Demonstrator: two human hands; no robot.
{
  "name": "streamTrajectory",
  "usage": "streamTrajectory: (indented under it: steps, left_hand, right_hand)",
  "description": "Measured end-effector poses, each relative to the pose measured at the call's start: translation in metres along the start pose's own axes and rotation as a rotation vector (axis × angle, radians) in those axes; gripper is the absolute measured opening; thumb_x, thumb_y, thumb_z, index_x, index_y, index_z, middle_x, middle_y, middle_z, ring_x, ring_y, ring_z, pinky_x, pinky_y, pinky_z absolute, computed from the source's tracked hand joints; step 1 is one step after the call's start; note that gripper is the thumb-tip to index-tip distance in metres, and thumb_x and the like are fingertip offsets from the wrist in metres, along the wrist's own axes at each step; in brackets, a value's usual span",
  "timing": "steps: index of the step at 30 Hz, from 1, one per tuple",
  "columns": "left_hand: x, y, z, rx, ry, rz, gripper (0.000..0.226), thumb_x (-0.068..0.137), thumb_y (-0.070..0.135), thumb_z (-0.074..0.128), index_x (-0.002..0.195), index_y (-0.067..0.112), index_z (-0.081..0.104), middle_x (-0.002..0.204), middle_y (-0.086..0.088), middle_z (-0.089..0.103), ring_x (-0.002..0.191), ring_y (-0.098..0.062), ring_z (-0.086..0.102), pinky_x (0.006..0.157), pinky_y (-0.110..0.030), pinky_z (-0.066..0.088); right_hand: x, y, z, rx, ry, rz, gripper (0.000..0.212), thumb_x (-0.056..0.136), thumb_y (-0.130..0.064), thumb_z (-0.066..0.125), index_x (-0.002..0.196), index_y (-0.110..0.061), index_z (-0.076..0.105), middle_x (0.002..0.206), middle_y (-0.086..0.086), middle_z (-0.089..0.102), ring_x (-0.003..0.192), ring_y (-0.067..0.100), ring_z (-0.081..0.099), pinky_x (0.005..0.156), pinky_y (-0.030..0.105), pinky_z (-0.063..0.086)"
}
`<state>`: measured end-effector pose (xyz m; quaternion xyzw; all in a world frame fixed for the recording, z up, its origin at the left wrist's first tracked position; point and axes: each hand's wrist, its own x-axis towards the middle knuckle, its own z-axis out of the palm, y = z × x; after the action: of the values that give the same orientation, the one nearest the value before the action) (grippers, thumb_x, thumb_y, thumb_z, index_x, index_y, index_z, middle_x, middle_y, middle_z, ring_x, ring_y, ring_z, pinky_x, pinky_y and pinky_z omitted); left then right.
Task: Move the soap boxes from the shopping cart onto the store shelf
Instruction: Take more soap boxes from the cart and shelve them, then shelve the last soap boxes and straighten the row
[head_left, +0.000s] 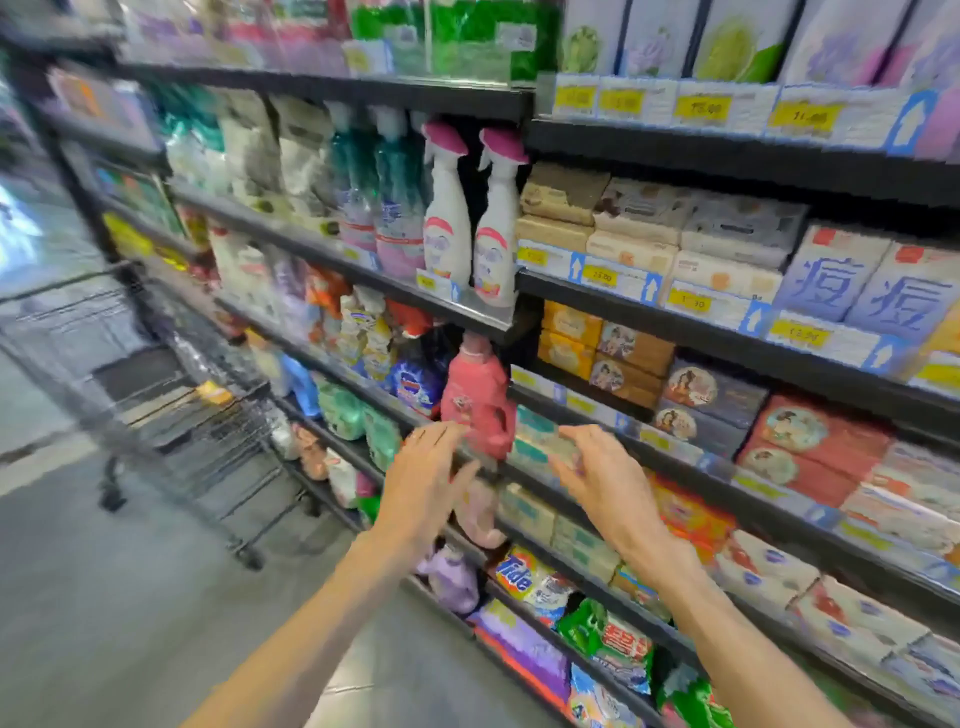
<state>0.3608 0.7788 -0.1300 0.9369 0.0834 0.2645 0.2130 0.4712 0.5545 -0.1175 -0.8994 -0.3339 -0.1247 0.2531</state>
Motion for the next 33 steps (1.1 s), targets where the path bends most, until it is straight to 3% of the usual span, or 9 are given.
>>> streamTrajectory:
  steps: [4,9,12,15,18,21,26,33]
  left_hand:
    - [-0.052,-0.075,-0.061,0.128,0.002,-0.144,0.040,0.083,0.036,0.066,0.117,0.015,0.065,0.115,-0.003,0.067,0.102,-0.028,0.065,0.090,-0.036,0.049]
    - [-0.113,-0.159,-0.149,0.253,0.048,-0.324,0.039,0.087,0.038,0.069,0.122,0.023,0.064,0.125,0.002,0.063,0.116,-0.025,0.057,0.093,-0.039,0.051]
    - [-0.149,-0.213,-0.197,0.346,0.104,-0.389,0.044,0.092,0.044,0.065,0.128,0.019,0.061,0.131,-0.001,0.061,0.121,-0.025,0.057,0.097,-0.040,0.050]
    - [-0.177,-0.270,-0.241,0.421,0.166,-0.447,0.047,0.094,0.048,0.059,0.132,0.021,0.058,0.133,0.001,0.059,0.123,-0.023,0.056,0.096,-0.039,0.049]
    - [-0.192,-0.324,-0.285,0.477,0.178,-0.501,0.050,0.093,0.049,0.057,0.133,0.019,0.058,0.134,-0.001,0.059,0.123,-0.025,0.057,0.099,-0.039,0.049]
    - [-0.203,-0.370,-0.326,0.478,0.195,-0.557,0.060,0.091,0.056,0.044,0.136,0.018,0.058,0.136,-0.003,0.059,0.126,-0.025,0.056,0.103,-0.037,0.047]
    - [-0.220,-0.461,-0.379,0.525,0.220,-0.671,0.058,0.093,0.053,0.050,0.140,0.018,0.055,0.140,-0.003,0.057,0.130,-0.024,0.053,0.107,-0.039,0.045]
    - [-0.206,-0.612,-0.423,0.496,0.218,-0.802,0.055,0.094,0.049,0.058,0.142,0.022,0.053,0.144,-0.001,0.054,0.136,-0.022,0.048,0.109,-0.043,0.044]
  right_hand:
    - [0.035,-0.080,0.052,0.023,-0.201,-0.209,0.042,0.088,-0.037,0.072,0.125,-0.019,0.063,0.113,0.005,0.068,0.104,0.029,0.064,0.083,0.037,0.051]
    - [0.067,-0.204,0.108,0.072,-0.335,-0.427,0.049,0.090,-0.047,0.062,0.134,-0.026,0.057,0.130,0.000,0.063,0.120,0.024,0.058,0.096,0.039,0.047]
    - [0.085,-0.278,0.149,0.088,-0.370,-0.573,0.054,0.091,-0.049,0.064,0.138,-0.025,0.053,0.135,-0.001,0.060,0.125,0.020,0.055,0.100,0.035,0.042]
    - [0.103,-0.352,0.191,0.066,-0.416,-0.706,0.054,0.089,-0.060,0.053,0.132,-0.027,0.053,0.126,-0.003,0.063,0.118,0.021,0.058,0.093,0.037,0.047]
    - [0.124,-0.425,0.234,0.079,-0.402,-0.816,0.071,0.086,-0.066,0.043,0.138,-0.019,0.054,0.130,0.002,0.064,0.118,0.023,0.060,0.095,0.035,0.050]
    - [0.142,-0.497,0.275,0.091,-0.410,-0.859,0.074,0.089,-0.067,0.044,0.145,-0.019,0.048,0.141,0.003,0.057,0.128,0.022,0.055,0.104,0.037,0.048]
    - [0.176,-0.609,0.346,0.131,-0.498,-0.935,0.073,0.091,-0.065,0.044,0.151,-0.024,0.038,0.149,0.001,0.048,0.135,0.020,0.047,0.106,0.037,0.045]
    - [0.252,-0.717,0.459,0.178,-0.563,-1.003,0.067,0.095,-0.057,0.050,0.152,-0.025,0.035,0.151,-0.002,0.045,0.136,0.018,0.045,0.106,0.034,0.043]
